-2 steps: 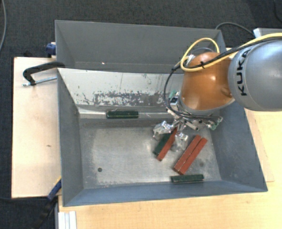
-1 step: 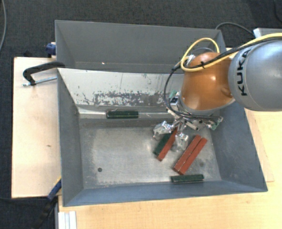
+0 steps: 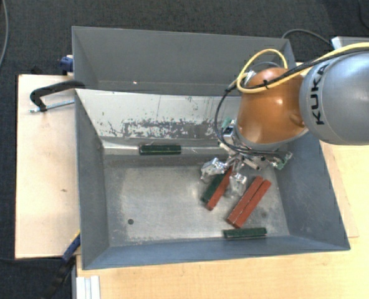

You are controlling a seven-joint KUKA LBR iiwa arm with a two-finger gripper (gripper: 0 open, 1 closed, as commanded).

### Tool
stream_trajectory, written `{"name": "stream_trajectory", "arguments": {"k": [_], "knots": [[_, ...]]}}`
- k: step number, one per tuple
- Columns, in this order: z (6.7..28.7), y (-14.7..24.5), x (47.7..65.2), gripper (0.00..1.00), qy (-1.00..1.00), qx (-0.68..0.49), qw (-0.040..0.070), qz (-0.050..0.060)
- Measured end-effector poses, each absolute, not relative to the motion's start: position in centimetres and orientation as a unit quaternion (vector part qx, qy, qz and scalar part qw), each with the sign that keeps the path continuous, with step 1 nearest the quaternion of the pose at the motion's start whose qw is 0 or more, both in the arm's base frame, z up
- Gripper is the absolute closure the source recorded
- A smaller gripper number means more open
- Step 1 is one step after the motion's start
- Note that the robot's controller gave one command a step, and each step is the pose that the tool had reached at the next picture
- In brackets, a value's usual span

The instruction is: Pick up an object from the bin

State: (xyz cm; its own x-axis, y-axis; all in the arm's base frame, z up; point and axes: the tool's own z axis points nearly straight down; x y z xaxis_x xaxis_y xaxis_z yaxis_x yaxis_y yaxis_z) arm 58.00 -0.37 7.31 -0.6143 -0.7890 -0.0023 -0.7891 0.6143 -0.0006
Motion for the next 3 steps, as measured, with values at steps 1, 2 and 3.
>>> {"name": "stream_trajectory", "arguments": {"k": [1, 2, 3], "knots": [[9.1, -0.3, 57.8, 1.0, 0.899, -0.439, -0.002, 0.002], [11.6, -0.3, 57.9, 1.0, 0.899, -0.439, 0.0, 0.002], [13.5, -0.3, 58.1, 1.0, 0.899, -0.438, 0.003, 0.0]]}}
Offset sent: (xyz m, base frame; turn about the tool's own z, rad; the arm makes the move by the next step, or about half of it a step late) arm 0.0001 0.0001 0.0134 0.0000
